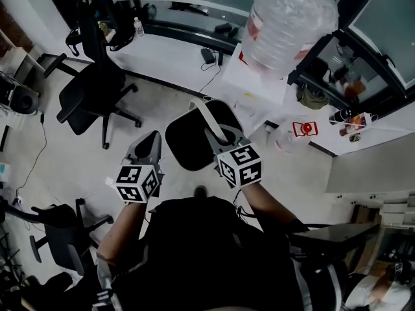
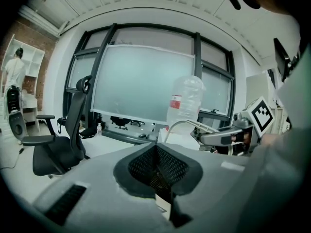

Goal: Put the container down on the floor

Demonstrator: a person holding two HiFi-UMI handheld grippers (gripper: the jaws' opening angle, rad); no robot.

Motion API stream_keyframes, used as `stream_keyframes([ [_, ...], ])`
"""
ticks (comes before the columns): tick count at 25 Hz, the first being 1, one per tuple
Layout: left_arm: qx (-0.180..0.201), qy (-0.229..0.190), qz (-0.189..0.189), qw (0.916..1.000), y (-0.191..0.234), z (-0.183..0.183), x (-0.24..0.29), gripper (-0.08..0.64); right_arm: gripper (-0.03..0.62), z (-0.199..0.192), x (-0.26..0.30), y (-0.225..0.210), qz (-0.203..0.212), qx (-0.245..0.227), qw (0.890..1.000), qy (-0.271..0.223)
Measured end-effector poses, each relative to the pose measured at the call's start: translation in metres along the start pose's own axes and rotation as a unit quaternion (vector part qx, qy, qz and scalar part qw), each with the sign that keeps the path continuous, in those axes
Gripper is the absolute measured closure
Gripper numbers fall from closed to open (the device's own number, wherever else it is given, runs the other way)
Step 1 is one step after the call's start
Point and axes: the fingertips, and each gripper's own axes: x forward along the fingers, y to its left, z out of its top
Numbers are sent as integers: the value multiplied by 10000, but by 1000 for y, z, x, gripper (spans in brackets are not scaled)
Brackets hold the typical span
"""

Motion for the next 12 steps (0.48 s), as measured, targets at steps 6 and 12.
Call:
stream_keyframes([
  [6,-43,34,22,10000,17,2,13,554,556,12,21,-12,21,21,10000,-14],
  [12,10,-46,-189,9998,40,15,42,554,557,23,51,-19,-44,84,9999,-60],
])
